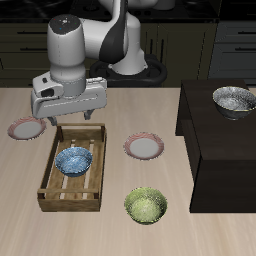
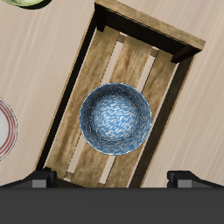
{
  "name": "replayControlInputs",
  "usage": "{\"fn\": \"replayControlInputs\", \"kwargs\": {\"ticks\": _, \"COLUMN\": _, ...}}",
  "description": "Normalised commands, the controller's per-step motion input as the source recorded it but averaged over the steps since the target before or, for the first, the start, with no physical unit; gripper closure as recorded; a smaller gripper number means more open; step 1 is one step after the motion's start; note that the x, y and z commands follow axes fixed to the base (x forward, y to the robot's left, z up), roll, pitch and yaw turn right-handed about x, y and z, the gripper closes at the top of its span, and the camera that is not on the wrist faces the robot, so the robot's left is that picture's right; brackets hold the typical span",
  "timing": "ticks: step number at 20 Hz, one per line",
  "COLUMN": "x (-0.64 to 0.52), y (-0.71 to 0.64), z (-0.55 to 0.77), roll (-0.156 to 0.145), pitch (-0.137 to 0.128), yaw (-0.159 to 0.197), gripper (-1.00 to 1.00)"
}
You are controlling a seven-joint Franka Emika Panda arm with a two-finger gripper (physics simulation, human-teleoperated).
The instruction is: Place the blue bowl onto the plate that is in the center of the table
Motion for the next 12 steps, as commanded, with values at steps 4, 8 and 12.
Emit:
{"fn": "replayControlInputs", "kwargs": {"ticks": 4, "x": 0.01, "y": 0.22, "z": -0.09, "roll": 0.006, "pitch": -0.006, "yaw": 0.180, "gripper": -1.00}}
{"fn": "replayControlInputs", "kwargs": {"ticks": 8, "x": 0.02, "y": 0.06, "z": -0.04, "roll": -0.013, "pitch": -0.004, "yaw": 0.160, "gripper": -1.00}}
{"fn": "replayControlInputs", "kwargs": {"ticks": 12, "x": 0.02, "y": 0.00, "z": -0.05, "roll": -0.005, "pitch": 0.000, "yaw": 0.151, "gripper": -1.00}}
